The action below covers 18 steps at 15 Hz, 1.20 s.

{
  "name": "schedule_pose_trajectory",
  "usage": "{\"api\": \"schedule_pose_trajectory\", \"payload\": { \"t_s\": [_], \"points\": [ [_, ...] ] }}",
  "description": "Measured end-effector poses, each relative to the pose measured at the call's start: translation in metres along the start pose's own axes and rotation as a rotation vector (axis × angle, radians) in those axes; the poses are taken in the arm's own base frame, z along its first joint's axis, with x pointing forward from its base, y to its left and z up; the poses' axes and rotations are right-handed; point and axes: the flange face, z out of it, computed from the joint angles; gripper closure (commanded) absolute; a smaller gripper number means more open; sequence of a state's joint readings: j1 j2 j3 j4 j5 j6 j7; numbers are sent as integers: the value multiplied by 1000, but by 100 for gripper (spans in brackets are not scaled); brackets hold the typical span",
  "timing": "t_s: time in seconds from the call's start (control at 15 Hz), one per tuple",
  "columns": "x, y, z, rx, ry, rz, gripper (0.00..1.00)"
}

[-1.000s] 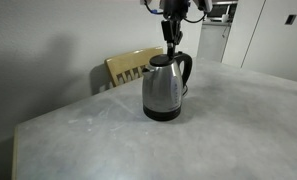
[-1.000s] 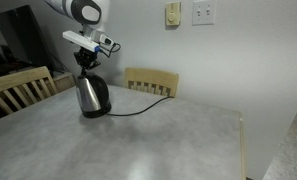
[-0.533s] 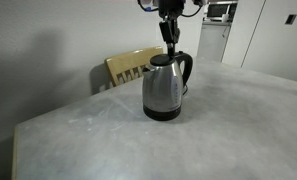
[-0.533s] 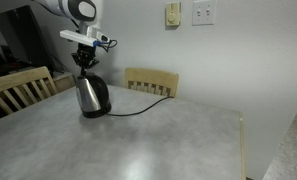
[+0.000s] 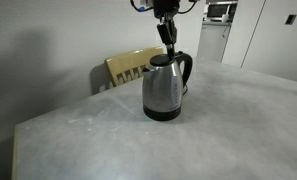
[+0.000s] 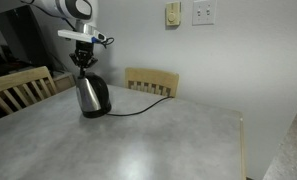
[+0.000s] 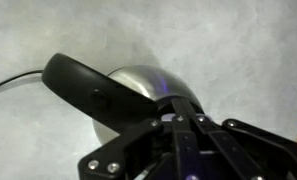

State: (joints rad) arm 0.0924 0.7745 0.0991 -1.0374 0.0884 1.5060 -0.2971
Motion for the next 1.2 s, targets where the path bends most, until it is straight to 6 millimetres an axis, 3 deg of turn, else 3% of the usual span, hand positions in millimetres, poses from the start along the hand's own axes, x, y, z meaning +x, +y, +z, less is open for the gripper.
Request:
{"api": "schedule_pose_trajectory", "payload": {
  "t_s": [1.2],
  "points": [
    [19,-30,2,-168,-53,-238,100]
  ]
}}
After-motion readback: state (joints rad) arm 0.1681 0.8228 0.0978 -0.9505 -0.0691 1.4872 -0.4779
